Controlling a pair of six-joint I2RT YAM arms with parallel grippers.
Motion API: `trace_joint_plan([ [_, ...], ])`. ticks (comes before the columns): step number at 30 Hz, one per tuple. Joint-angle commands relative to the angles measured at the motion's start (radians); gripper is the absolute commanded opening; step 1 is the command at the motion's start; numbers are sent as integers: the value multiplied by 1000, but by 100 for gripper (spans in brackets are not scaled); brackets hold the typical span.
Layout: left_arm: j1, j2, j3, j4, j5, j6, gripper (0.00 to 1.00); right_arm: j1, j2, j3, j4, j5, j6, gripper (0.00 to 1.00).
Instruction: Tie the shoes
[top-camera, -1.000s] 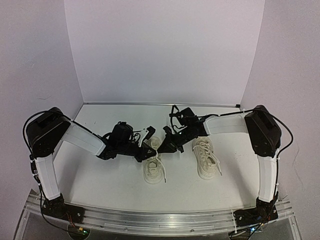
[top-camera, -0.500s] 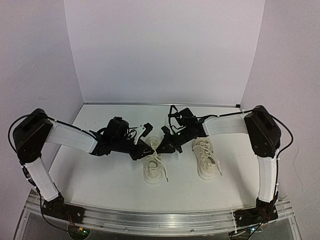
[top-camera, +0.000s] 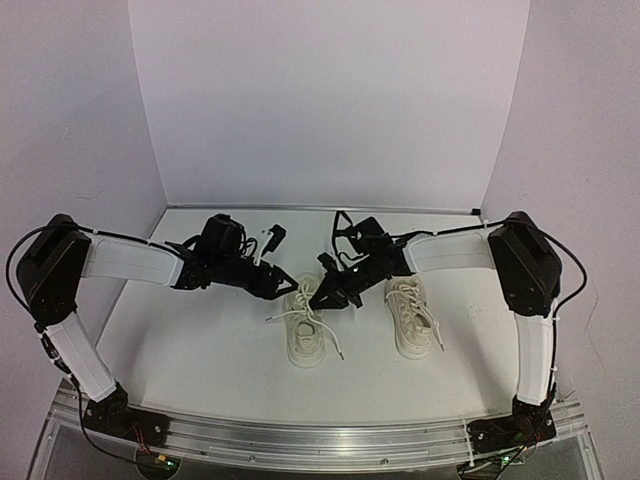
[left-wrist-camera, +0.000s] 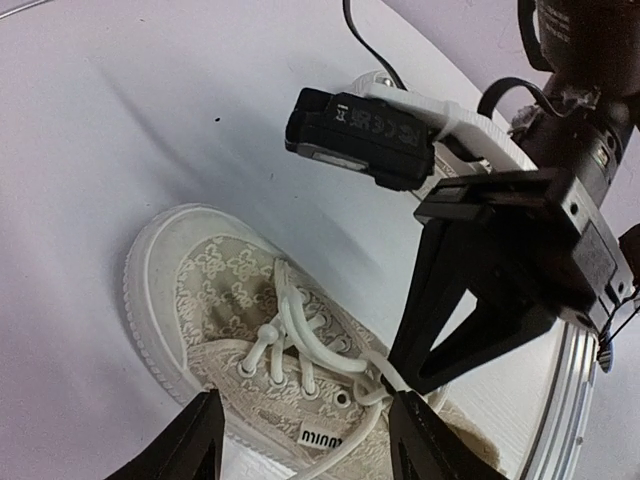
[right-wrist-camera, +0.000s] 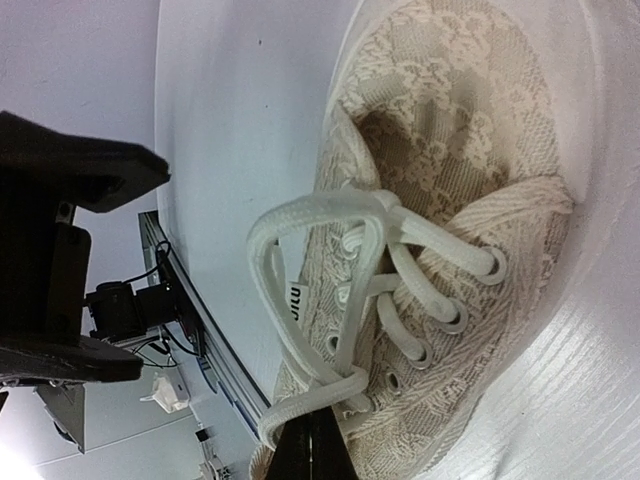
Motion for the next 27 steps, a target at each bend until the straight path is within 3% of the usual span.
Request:
trace_joint_plan([
  [1, -5, 40, 59, 18, 62, -89, 59, 25, -67, 20, -9, -5, -40, 0],
  [17, -5, 168, 99, 194, 209, -236, 60, 32, -97, 3, -47, 31, -69, 0],
  [27, -5, 193, 59, 307, 272, -318, 36, 32, -101, -1, -71, 49, -83, 0],
])
